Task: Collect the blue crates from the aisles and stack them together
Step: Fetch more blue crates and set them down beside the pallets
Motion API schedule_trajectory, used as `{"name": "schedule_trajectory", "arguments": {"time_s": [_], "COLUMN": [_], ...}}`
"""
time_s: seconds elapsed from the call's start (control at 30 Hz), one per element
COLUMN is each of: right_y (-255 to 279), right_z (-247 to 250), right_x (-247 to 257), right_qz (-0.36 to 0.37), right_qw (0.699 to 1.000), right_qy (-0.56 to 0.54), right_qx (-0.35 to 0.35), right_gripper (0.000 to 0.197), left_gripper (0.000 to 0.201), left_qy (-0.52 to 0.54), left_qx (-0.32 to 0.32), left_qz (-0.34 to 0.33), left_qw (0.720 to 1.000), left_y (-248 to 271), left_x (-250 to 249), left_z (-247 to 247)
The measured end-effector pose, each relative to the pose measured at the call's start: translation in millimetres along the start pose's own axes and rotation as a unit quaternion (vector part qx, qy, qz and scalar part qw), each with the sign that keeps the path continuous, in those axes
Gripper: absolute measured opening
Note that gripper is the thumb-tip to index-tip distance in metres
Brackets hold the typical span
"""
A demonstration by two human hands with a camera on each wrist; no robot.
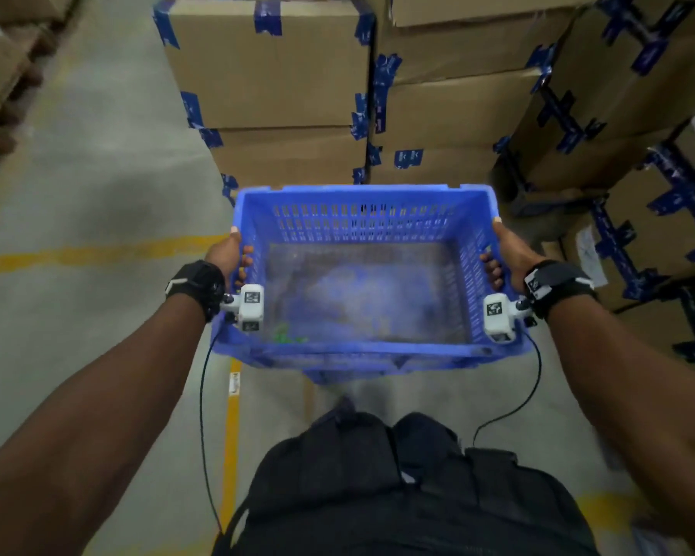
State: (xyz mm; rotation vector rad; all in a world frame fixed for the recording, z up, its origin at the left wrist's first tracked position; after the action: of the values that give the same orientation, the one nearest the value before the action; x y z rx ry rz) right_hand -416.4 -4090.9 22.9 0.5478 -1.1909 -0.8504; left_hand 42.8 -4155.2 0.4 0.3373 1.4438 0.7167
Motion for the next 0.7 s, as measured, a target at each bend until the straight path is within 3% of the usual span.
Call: {"name": "schedule_trajectory", "arguments": {"time_s": [0.33,0.7], "right_y": [-68.8,-103.6], "right_z": [-9.4,-11.4], "right_x": [59.3,59.2], "right_qz": [-0.003,-0.009], "right_qw": [0.999,0.999], "right_qy": [0.034,0.041], "right_qx": [0.0,0.022], "right_gripper": [0.075,0.079], "left_gripper": [0.057,0.058], "left_qy": [-0.015,-0.014], "left_qx": [-0.016,-0.024], "left_qz": [0.021,0.023], "left_qw": [1.0,0.999], "left_y": [-67.8,-77.4], "left_x": [-17.9,-10.2], "left_z": [-22.2,-30.5]}}
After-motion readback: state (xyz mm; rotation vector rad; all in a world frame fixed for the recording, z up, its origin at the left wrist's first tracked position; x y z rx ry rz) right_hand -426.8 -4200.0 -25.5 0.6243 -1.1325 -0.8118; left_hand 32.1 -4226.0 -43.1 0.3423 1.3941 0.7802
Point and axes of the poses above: each hand's wrist, its own y-axis away from the middle knuckle, its own z-axis out of the back of the hand, x = y × z, the point moved 1 cm from there along -y, towards the middle knuckle, and after that the axes turned 9 degrees about y, right-handed, at the moved point
